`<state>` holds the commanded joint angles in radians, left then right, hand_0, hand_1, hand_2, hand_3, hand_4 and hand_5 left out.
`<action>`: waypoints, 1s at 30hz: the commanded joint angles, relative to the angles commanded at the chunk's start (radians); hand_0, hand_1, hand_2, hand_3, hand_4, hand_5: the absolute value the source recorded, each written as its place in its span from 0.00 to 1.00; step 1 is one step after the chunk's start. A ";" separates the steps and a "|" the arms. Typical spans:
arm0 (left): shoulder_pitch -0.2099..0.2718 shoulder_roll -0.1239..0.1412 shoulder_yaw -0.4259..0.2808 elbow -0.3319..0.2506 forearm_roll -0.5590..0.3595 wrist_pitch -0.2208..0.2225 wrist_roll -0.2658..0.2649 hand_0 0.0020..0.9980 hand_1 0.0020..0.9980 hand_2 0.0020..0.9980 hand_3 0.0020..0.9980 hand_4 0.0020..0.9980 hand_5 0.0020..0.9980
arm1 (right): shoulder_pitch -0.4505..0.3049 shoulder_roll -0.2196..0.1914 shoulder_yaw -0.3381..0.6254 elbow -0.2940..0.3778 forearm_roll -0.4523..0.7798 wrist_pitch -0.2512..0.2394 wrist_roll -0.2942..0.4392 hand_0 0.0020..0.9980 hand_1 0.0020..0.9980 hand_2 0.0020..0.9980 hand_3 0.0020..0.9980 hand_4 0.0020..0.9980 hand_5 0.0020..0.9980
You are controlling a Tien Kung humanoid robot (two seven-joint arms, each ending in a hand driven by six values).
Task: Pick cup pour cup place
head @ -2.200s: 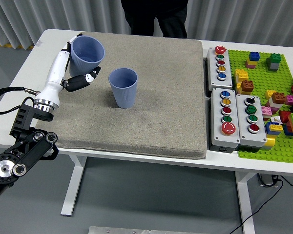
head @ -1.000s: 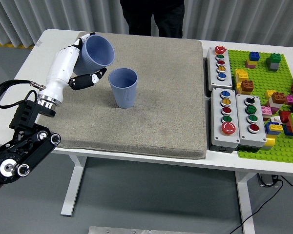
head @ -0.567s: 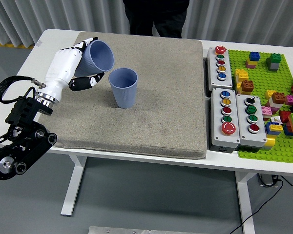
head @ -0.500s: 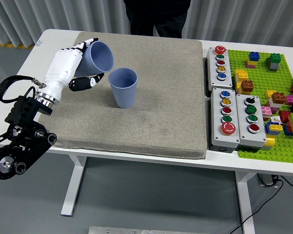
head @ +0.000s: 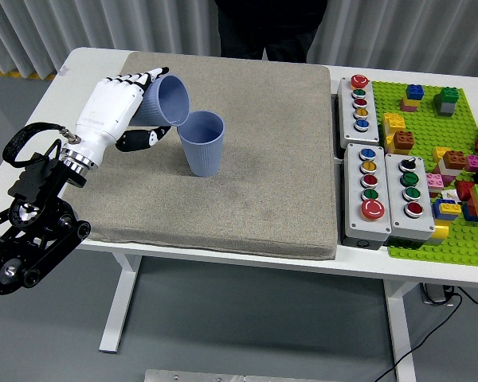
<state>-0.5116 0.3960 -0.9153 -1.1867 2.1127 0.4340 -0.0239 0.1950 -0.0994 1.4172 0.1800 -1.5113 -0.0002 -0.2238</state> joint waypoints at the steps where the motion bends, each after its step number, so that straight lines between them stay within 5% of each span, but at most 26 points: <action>1: -0.003 0.003 0.005 -0.001 0.005 0.001 0.003 0.53 0.58 0.62 0.64 0.60 0.15 | 0.001 0.000 0.000 0.000 0.001 0.000 0.000 0.69 0.68 0.61 0.60 0.00 0.12; 30: -0.072 0.060 0.112 0.012 0.109 0.031 0.063 0.54 0.58 0.61 0.63 0.57 0.13 | 0.004 -0.002 -0.008 0.000 0.014 -0.003 0.000 0.69 0.68 0.61 0.59 0.00 0.11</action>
<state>-0.5835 0.4564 -0.8037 -1.1746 2.2215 0.4652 0.0391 0.1995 -0.1013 1.4093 0.1800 -1.4974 -0.0035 -0.2235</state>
